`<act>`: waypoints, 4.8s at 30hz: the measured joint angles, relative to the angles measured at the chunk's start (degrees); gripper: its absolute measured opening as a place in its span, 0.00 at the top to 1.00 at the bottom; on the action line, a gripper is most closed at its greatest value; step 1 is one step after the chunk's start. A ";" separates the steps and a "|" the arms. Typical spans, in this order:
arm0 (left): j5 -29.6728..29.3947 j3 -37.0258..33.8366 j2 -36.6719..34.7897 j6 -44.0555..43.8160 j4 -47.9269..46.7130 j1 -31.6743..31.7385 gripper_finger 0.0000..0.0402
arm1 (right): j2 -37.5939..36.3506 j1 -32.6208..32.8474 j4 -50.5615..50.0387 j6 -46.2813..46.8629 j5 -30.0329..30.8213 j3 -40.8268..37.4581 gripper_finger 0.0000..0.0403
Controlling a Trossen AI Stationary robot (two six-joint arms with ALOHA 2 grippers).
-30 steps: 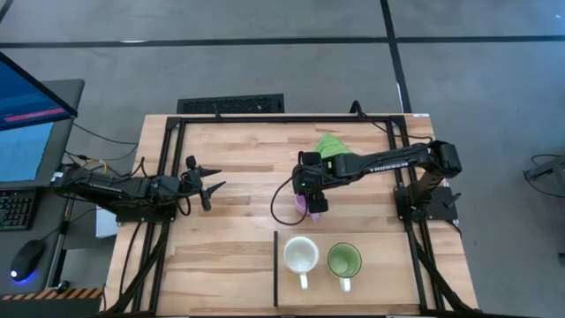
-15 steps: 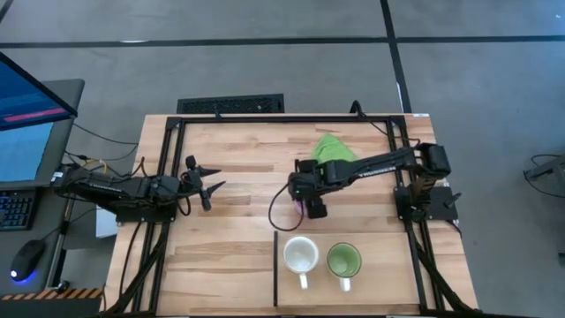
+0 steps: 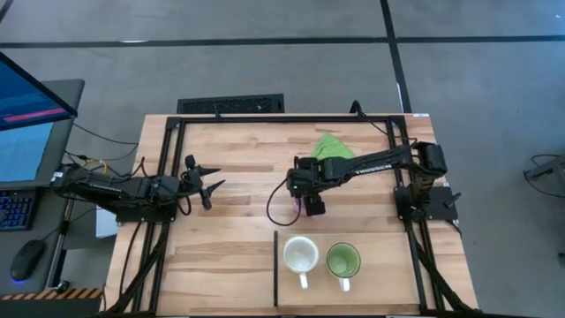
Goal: Stack small to large cups/mugs on shelf
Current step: Put the pink mug on the shelf
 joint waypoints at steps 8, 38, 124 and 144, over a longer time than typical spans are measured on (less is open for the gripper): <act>-0.29 0.02 0.00 0.27 -0.19 0.00 0.54 | 0.71 -0.73 1.54 -1.02 -0.44 -0.02 0.33; -0.74 0.04 0.00 0.28 -0.42 0.00 0.54 | 0.44 -1.04 1.35 -0.53 -3.08 0.28 0.96; -1.46 0.04 0.00 -11.84 0.24 0.00 0.54 | -32.04 50.12 -40.87 98.15 0.56 0.28 0.97; -1.07 0.04 0.00 -14.66 0.20 -0.02 0.54 | -16.97 52.99 -43.71 96.63 -0.15 13.95 0.98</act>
